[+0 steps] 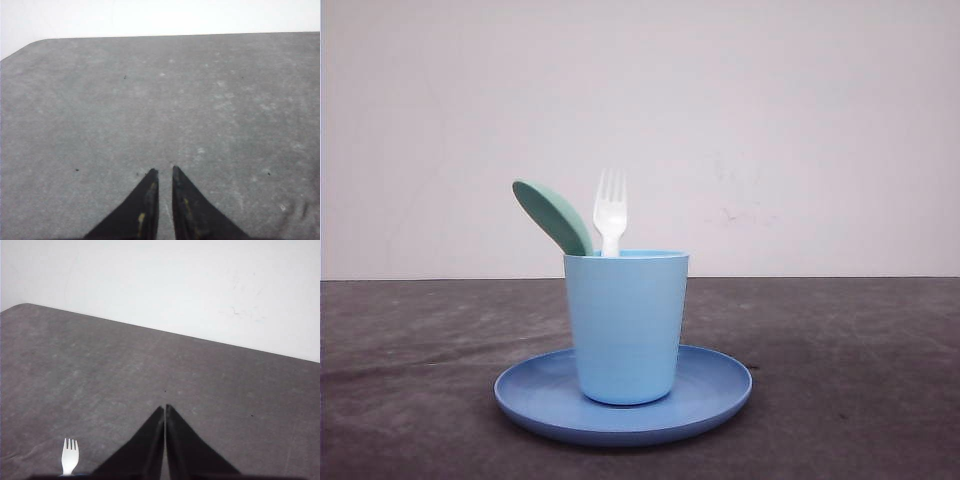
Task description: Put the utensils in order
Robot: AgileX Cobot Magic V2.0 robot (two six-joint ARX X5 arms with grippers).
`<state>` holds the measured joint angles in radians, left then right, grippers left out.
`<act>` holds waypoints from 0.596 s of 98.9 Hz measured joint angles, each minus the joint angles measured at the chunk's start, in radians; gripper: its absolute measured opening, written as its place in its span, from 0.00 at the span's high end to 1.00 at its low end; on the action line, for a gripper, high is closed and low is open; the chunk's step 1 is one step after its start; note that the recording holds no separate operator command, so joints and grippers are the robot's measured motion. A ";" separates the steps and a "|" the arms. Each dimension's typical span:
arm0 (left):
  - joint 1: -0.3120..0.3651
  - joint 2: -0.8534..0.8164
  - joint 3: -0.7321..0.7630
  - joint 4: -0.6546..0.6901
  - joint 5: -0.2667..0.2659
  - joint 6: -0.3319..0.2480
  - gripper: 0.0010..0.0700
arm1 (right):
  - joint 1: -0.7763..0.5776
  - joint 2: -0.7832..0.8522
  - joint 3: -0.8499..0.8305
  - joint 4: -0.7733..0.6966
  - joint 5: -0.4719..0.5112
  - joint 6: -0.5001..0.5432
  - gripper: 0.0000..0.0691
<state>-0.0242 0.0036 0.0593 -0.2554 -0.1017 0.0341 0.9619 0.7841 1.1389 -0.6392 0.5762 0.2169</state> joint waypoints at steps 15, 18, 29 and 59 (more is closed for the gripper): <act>0.000 0.000 0.000 0.000 0.000 0.000 0.98 | 0.000 0.000 0.000 0.000 0.002 -0.003 0.99; 0.000 0.000 0.000 0.000 0.000 0.000 0.98 | 0.000 0.000 0.000 0.000 0.011 -0.011 0.99; 0.000 0.000 0.000 0.000 0.000 0.000 0.98 | -0.001 0.000 0.000 0.000 0.095 -0.051 0.99; 0.000 0.000 0.000 0.000 0.000 0.000 0.98 | -0.218 0.015 -0.004 0.008 0.123 -0.133 0.99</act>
<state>-0.0242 0.0036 0.0593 -0.2554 -0.1017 0.0341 0.7441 0.7990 1.1351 -0.6315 0.6994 0.0841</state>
